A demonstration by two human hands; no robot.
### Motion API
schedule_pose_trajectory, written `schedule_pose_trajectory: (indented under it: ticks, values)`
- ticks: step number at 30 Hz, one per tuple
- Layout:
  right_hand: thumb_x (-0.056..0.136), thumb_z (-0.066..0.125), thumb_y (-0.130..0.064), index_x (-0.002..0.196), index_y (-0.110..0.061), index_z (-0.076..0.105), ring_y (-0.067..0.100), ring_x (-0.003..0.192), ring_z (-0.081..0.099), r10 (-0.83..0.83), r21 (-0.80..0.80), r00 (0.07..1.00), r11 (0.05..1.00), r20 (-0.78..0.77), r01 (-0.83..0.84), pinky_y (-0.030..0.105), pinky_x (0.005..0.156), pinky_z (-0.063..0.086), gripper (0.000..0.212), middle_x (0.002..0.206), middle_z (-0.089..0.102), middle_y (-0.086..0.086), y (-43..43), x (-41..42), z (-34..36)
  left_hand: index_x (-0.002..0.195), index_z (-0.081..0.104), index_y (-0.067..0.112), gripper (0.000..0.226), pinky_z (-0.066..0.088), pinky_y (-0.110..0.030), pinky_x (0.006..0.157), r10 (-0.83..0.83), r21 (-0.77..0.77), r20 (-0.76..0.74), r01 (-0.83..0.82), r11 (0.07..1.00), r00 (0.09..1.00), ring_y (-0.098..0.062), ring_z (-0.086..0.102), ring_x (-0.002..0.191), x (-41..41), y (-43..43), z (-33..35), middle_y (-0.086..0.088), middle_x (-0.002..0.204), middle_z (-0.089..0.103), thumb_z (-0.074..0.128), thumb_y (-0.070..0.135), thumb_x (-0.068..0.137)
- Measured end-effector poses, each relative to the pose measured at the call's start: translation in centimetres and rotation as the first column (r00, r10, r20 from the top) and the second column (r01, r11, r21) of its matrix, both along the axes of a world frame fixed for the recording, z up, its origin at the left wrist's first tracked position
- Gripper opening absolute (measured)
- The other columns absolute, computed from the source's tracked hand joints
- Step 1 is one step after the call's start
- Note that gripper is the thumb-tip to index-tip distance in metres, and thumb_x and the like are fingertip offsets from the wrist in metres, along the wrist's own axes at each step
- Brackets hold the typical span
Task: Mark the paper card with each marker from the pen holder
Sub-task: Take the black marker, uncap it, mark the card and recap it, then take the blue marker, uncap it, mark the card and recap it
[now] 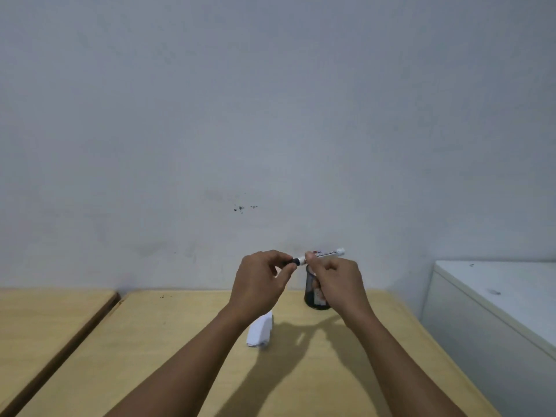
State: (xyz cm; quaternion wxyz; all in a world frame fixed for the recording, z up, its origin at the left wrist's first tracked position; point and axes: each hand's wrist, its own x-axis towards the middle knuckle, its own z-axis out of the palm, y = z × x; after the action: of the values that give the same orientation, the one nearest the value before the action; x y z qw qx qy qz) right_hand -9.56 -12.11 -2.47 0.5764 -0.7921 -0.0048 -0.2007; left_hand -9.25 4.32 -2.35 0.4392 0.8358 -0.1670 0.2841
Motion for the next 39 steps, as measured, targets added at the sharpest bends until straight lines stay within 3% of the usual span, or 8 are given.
schedule_pose_trajectory:
  ticks: [2,4,9,14,20,27,33,39]
  values:
    - [0.086,0.074,-0.038,0.095,-0.025,0.065,0.01,0.062,0.06,-0.081,-0.175,0.987,0.979,0.141,0.105,0.026,0.058,0.047,0.019,0.069,0.063,-0.007,-1.5,0.8,0.3,0.101,0.078,0.026,0.018,0.052,-0.027,0.074,0.029,0.166,0.087,-0.043,0.985,0.996,-0.002,0.058,0.067,1.1,-1.0,1.6,0.014,0.085,0.076,0.07,0.037,0.089]
    - [0.087,0.076,-0.027,0.116,-0.034,0.059,0.007,0.071,0.057,-0.02,-0.308,0.98,0.948,0.2,0.082,0.026,0.065,0.049,0.035,0.085,0.061,-0.01,-2.7,2.0,0.7,0.103,0.077,0.027,0.021,0.052,-0.034,0.081,0.005,0.262,0.161,-0.047,0.964,0.987,-0.001,0.054,0.067,2.3,-2.2,3.1,0.013,0.086,0.076,0.069,0.04,0.09]
    - [0.092,0.07,-0.02,0.11,-0.019,0.072,0.009,0.08,0.062,-0.037,-0.31,0.95,0.941,0.309,0.138,0.021,0.071,0.053,0.018,0.095,0.068,-0.001,-5.6,6.9,1.3,0.11,0.074,0.026,0.028,0.052,-0.036,0.082,-0.07,0.185,0.196,0.033,0.982,0.978,-0.004,0.059,0.067,6.2,-5.4,5.1,0.011,0.086,0.076,0.066,0.044,0.09]
    - [0.091,0.071,-0.02,0.105,-0.011,0.074,0.001,0.076,0.062,-0.078,-0.191,0.984,0.976,0.162,0.109,0.012,0.064,0.043,0.016,0.091,0.071,-0.002,-8.0,11.6,-1.0,0.127,0.064,0.028,0.033,0.054,-0.032,0.081,0.023,0.464,0.018,-0.029,0.886,1.0,-0.013,0.07,0.087,12.7,-7.3,3.3,0.006,0.091,0.077,0.053,0.038,0.098]
    - [0.096,0.064,-0.018,0.15,-0.041,0.034,0.01,0.081,0.066,-0.02,-0.263,0.997,0.964,0.078,0.04,0.028,0.071,0.054,0.066,0.084,0.068,-0.003,-9.3,15.2,-5.0,0.146,0.043,0.03,0.052,0.048,-0.039,0.093,0.07,0.72,-0.26,0.145,0.679,0.963,-0.025,0.056,0.122,18.3,-9.2,-0.3,-0.004,0.135,0.061,0.057,0.03,0.096]
    - [0.094,0.063,-0.024,0.142,-0.041,0.04,0.018,0.085,0.06,0.0,-0.543,1.0,0.84,0.005,0.002,0.045,0.082,0.053,0.056,0.076,0.061,-0.011,-9.3,17.4,-7.2,0.135,0.053,0.022,0.04,0.04,-0.03,0.072,0.025,0.69,-0.326,0.22,0.69,0.945,-0.022,0.058,0.097,20.3,-9.6,-2.2,-0.006,0.122,0.064,0.056,0.026,0.095]
    - [0.101,0.048,-0.028,0.148,-0.029,0.043,0.023,0.12,0.052,-0.082,-0.577,0.997,0.813,0.013,0.074,0.05,0.098,0.046,0.048,0.125,0.054,0.003,-8.9,17.7,-7.9,0.124,0.051,0.023,0.03,0.038,-0.031,0.065,0.016,0.682,-0.219,0.142,0.717,0.976,-0.021,0.053,0.079,20.0,-9.7,-2.4,-0.004,0.098,0.063,0.053,0.032,0.096]
    - [0.098,0.045,-0.018,0.151,-0.032,0.037,0.016,0.12,0.047,-0.103,-0.456,0.992,0.881,0.07,0.124,0.05,0.103,0.039,0.055,0.128,0.046,-0.004,-9.0,16.3,-6.6,0.099,0.059,0.022,0.012,0.044,-0.028,0.065,-0.105,0.525,-0.096,0.14,0.84,0.99,-0.012,0.059,0.076,18.6,-9.5,-3.2,0.005,0.098,0.068,0.064,0.032,0.093]
